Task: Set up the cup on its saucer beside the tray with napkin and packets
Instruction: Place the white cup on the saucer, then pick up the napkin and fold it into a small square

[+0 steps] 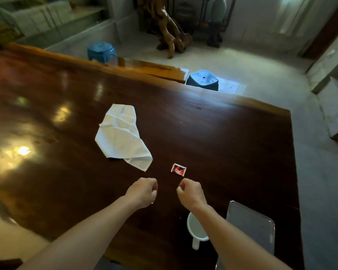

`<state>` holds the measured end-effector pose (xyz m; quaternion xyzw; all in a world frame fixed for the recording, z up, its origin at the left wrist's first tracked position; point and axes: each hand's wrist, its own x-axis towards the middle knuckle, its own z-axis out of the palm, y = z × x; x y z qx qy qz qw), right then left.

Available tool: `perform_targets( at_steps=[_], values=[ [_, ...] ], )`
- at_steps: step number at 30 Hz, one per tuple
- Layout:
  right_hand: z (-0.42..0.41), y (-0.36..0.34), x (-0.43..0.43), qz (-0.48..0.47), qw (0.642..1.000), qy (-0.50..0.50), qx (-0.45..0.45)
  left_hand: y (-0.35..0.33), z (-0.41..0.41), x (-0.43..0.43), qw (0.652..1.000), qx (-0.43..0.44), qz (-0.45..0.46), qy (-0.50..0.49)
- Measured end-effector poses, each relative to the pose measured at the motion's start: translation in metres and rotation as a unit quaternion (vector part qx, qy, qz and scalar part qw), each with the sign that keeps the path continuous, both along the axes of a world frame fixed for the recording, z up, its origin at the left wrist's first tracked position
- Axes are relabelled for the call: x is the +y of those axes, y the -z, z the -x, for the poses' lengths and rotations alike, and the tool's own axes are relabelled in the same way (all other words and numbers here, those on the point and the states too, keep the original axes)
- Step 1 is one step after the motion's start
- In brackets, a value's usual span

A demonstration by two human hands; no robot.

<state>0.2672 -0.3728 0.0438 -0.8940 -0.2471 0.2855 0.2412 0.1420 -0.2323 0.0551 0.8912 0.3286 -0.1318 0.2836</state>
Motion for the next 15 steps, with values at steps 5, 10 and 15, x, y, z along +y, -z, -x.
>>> perform_targets(
  at_steps=[5,10,15],
  values=[
    [0.005,0.005,0.054,0.001,1.000,-0.011,0.000,-0.004,0.010,0.058,1.000,0.017,0.001,-0.005],
    [0.007,0.017,0.118,0.026,1.000,-0.008,0.001,0.008,0.012,0.123,0.999,0.039,-0.005,0.006],
    [0.007,0.039,0.179,0.051,0.998,0.015,0.020,0.036,0.014,0.183,0.997,0.061,-0.035,0.020]
  ],
)
